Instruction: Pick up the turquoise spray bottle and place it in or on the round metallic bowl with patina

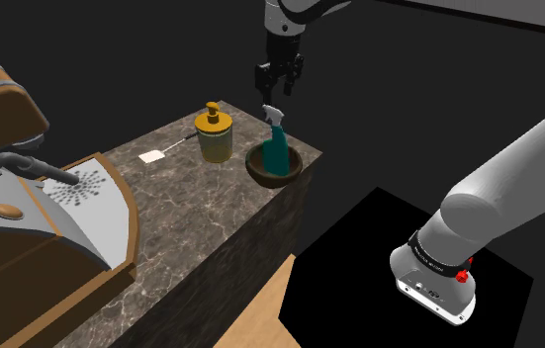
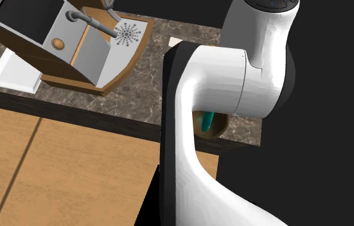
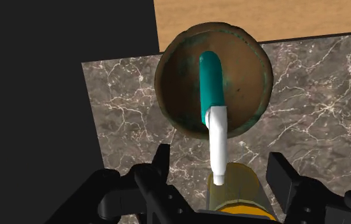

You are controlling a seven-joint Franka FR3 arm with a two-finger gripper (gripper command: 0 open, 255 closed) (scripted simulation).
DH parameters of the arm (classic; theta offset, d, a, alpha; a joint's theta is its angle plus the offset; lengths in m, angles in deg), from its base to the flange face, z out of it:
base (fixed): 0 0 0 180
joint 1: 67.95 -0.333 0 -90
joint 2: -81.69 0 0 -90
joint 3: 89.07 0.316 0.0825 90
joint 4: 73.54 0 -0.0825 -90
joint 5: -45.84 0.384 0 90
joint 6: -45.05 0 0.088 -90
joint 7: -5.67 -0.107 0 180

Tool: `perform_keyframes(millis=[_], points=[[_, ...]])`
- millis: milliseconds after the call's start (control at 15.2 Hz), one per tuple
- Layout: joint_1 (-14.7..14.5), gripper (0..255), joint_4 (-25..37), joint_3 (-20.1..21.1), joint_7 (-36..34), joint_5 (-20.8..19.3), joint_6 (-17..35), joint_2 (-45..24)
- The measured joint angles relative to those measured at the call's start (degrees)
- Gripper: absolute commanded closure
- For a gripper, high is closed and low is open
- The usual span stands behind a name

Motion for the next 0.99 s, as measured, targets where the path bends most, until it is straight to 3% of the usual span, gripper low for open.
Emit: perform_keyframes(millis=[264,660,990], points=[[0.0,0,0.0,0.0,0.0,0.0,0.0,0.0],[0.0,0,6.2,-0.2,0.1,0.2,-6.8,0.7],[0.0,0,6.6,-0.2,0.2,0.2,-7.2,0.7]])
